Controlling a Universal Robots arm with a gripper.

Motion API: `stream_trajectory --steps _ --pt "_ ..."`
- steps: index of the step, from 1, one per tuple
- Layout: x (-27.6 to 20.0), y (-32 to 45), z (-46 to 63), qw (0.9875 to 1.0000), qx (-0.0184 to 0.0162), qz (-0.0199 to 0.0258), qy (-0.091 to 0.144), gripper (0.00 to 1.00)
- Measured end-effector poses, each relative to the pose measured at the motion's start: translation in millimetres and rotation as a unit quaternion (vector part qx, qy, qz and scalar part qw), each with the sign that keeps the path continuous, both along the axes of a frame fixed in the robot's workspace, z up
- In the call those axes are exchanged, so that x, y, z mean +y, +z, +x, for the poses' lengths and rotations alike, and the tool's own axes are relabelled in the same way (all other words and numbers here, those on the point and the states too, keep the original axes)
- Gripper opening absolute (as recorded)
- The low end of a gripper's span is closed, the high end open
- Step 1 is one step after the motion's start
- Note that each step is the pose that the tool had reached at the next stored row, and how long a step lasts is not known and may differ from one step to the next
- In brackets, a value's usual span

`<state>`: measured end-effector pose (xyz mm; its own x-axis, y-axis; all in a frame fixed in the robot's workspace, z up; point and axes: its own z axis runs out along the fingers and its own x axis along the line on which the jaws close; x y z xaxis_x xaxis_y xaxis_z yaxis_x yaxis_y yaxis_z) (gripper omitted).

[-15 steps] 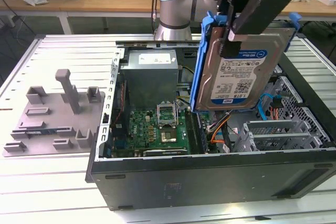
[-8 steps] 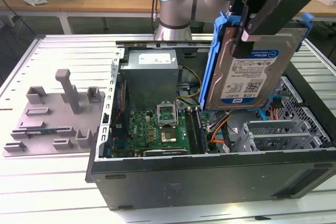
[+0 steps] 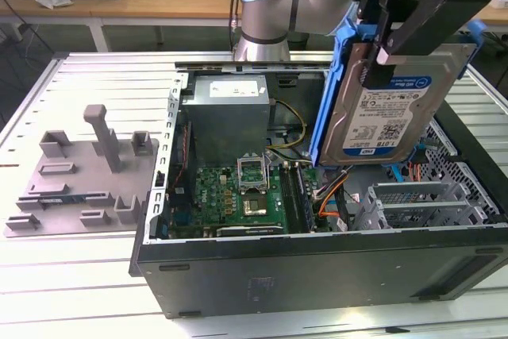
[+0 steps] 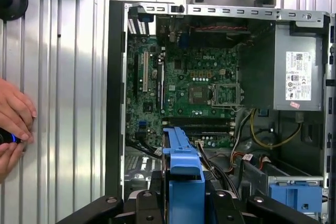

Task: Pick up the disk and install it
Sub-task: 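Insert the disk into the insertion slot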

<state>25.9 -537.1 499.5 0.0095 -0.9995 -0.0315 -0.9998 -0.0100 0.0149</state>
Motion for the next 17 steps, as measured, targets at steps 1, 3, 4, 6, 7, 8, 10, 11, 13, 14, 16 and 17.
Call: stream_trajectory --steps 1,3,4,6,7,8,10,11,13,14,16,17 --pt "-0.2 -0.1 0.3 1.0 -0.0001 0.0009 -0.002 0.37" --pt "-0.5 -0.5 1.0 1.0 -0.0002 0.0031 -0.007 0.37" --pt "-0.7 -0.7 1.5 0.9999 -0.0003 0.0048 -0.01 0.37" --pt "-1.0 -1.0 3.0 0.9999 -0.0003 0.0065 -0.013 0.37" --pt "-1.1 -1.1 5.0 0.9999 -0.0003 0.0072 -0.014 0.37" --pt "-1.2 -1.1 6.5 0.9999 -0.0003 0.0076 -0.014 0.37" --pt "-1.5 -1.3 10.3 0.9999 -0.0002 0.0085 -0.015 0.37" --pt "-1.7 -1.5 12.7 0.9998 -0.0003 0.0096 -0.015 0.37" --pt "-2.2 -1.7 15.7 0.9998 -0.0003 0.0113 -0.016 0.37" --pt "-2.4 -1.9 17.2 0.9998 -0.0003 0.0124 -0.017 0.37" --pt "-3.0 -2.2 20.3 0.9997 -0.0002 0.0143 -0.018 0.37" --pt "-3.3 -2.4 21.9 0.9997 -0.0002 0.0152 -0.019 0.37"
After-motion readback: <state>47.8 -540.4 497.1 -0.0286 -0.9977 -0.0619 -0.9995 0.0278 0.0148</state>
